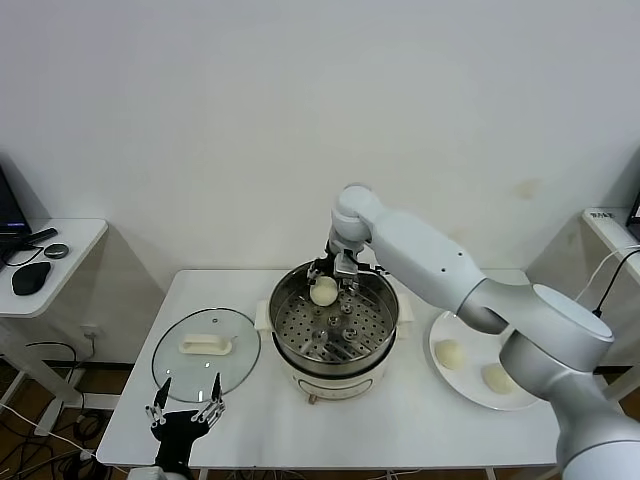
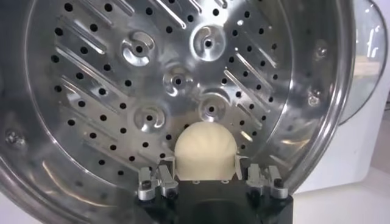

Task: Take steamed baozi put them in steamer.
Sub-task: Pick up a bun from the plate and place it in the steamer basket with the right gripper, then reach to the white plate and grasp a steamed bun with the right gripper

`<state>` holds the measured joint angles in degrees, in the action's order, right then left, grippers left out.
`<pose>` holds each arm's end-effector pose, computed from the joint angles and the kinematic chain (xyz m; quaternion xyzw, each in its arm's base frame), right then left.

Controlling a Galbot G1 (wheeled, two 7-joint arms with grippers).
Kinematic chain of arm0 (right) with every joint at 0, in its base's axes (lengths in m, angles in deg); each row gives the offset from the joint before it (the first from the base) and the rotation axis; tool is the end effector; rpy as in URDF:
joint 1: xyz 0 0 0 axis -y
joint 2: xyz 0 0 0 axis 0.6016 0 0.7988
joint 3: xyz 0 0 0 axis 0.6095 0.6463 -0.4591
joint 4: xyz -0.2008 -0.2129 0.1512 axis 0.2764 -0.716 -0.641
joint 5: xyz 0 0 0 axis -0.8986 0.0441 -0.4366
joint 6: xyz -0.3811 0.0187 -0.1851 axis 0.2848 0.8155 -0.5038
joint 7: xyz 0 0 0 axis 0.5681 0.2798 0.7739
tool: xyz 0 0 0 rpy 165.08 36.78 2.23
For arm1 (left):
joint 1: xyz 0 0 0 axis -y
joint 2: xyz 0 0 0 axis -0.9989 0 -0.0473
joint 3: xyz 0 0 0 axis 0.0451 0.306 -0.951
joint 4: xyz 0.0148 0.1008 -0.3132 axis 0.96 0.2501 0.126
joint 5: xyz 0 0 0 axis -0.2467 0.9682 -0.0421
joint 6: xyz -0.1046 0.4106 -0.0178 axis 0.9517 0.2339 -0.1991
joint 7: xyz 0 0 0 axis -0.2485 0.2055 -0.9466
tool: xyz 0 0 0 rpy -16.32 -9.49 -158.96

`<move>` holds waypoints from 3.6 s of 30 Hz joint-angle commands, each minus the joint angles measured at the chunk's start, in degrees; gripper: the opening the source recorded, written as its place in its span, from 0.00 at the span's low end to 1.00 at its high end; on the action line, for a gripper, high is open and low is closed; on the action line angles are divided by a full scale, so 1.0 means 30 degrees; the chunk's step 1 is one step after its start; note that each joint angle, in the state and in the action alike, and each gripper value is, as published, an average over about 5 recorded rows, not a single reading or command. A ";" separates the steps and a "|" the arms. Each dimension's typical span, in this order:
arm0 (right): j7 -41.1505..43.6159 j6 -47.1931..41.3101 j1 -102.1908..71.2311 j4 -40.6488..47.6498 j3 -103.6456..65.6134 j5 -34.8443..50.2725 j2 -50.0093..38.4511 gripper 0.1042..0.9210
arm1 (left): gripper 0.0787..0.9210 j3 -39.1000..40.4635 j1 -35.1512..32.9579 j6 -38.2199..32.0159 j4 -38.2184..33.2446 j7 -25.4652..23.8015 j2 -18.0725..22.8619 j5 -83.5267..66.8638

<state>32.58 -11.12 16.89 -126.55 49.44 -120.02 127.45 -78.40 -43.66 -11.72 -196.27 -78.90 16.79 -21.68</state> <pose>0.6314 0.1971 -0.1023 -0.6245 0.0973 -0.7726 0.0599 0.2059 0.0234 -0.2902 0.0529 -0.9937 -0.0031 0.0988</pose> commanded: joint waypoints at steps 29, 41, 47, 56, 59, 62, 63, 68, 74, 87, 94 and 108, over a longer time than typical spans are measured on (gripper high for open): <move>0.4345 -2.2365 0.5879 -0.5854 0.1475 1.5877 -1.2240 0.88 | 0.88 -0.0068 0.0362 0.0329 0.0300 -0.0229 -0.0489 -0.0138; 0.3939 -2.2783 -0.2563 -0.9157 -0.1884 1.0729 -1.5347 0.88 | 0.88 -0.0105 0.0276 0.0468 0.0134 -0.0300 -0.0612 -0.0413; 0.3797 -2.1385 -0.6037 -0.8054 -0.3778 0.8714 -1.3997 0.88 | 0.88 -0.0168 0.0140 0.0497 0.0213 -0.0292 -0.0485 -0.0368; 0.3349 -1.9211 -0.7128 -0.5938 -0.4650 0.7275 -1.1866 0.88 | 0.88 -0.0237 0.0068 0.0501 0.0368 -0.0293 -0.0351 -0.0315; 0.3115 -1.9204 -0.7366 -0.5574 -0.4897 0.6626 -1.1389 0.88 | 0.88 -0.0258 0.0101 0.0502 0.0432 -0.0296 -0.0326 -0.0321; 0.2854 -1.9214 -0.7576 -0.5323 -0.5077 0.6251 -1.1101 0.88 | 0.88 -0.0266 0.0119 0.0500 0.0530 -0.0290 -0.0304 -0.0322; 0.2722 -1.9219 -0.7661 -0.5234 -0.5151 0.6152 -1.1022 0.88 | 0.88 -0.0264 0.0117 0.0498 0.0567 -0.0287 -0.0299 -0.0321; 0.2139 -1.9346 -0.8120 -0.4806 -0.5577 0.5780 -1.0642 0.88 | 0.88 -0.0260 0.0088 0.0491 0.0710 -0.0283 -0.0299 -0.0320; 0.2222 -1.9344 -0.8360 -0.4625 -0.5664 0.5578 -1.0477 0.88 | 0.88 -0.0301 0.0125 0.0493 0.0786 -0.0294 -0.0301 -0.0331; 0.1894 -1.9783 -0.8475 -0.4321 -0.5631 0.5353 -1.0143 0.88 | 0.88 -0.0258 0.0199 0.0477 0.1158 -0.0274 -0.0274 -0.0332; 0.2040 -2.0039 -0.8505 -0.4305 -0.5641 0.5097 -1.0107 0.88 | 0.88 -0.0250 0.0269 0.0483 0.1255 -0.0274 -0.0269 -0.0330; 0.2158 -2.0581 -0.8517 -0.4168 -0.5906 0.5575 -1.0214 0.65 | 0.88 -0.0168 0.0444 0.0453 0.1603 -0.0232 -0.0241 -0.0310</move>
<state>39.01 -72.41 -8.56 -139.12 31.99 -103.75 96.79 -78.98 -42.64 -10.35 -192.03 -79.64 16.06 -22.68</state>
